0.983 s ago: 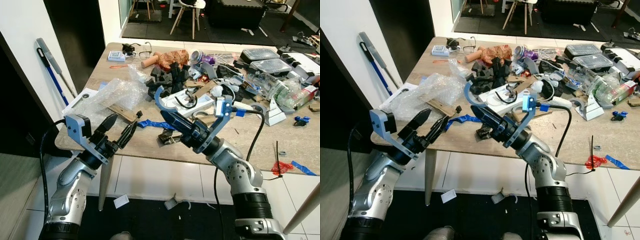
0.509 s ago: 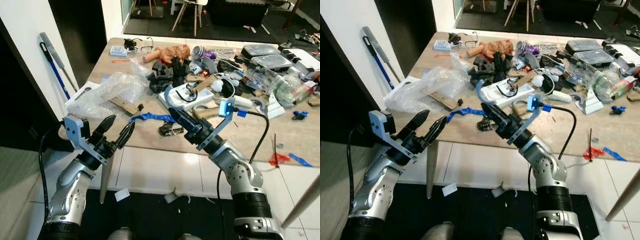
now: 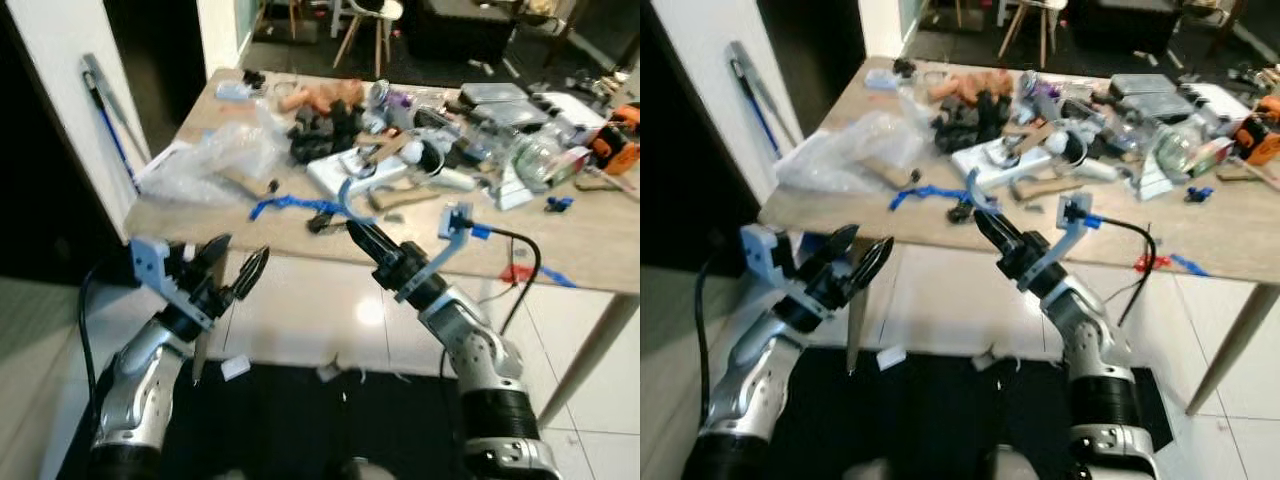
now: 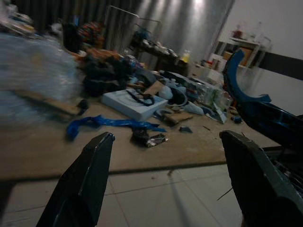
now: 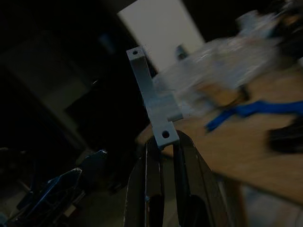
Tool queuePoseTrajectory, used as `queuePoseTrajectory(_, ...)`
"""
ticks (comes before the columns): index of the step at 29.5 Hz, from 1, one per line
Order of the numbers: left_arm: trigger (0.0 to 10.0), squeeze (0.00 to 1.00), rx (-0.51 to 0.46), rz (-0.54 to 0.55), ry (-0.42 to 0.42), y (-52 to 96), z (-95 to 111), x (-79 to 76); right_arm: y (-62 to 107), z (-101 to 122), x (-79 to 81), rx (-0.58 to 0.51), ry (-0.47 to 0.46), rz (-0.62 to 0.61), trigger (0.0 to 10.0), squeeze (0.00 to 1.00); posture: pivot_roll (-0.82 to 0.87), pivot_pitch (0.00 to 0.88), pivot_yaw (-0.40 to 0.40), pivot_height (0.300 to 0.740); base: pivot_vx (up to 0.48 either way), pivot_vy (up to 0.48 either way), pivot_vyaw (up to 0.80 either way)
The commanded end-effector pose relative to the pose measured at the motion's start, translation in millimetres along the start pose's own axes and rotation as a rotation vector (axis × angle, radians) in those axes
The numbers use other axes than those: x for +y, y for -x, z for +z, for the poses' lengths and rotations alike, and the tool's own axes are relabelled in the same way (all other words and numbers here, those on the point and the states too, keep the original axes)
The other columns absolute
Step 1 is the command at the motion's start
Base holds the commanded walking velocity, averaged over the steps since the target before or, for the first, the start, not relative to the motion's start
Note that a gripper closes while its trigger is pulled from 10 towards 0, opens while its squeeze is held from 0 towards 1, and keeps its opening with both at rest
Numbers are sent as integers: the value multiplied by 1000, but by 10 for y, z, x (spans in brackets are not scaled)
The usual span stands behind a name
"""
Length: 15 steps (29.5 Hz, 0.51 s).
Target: Picking trash to rubbish bin
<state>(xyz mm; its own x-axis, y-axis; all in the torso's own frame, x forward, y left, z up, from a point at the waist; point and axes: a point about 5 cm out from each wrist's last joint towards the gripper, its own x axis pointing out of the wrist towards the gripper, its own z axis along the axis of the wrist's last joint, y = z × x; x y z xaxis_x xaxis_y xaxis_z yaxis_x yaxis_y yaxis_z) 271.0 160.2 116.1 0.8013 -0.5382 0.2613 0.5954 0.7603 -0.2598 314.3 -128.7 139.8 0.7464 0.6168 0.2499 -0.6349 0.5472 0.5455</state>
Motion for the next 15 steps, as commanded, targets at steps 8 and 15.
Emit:
queuePoseTrajectory(8,10000,0,16,-2,-5,16,-37,4,2,46,-11,-4,18,-16,10000,0,47,0,-24,740,-320,0,0)
queuePoseTrajectory(15,10000,0,18,-8,-6,15,-44,5,-4,41,-8,-1,15,-19,10000,0,47,0,-25,740,-323,0,0)
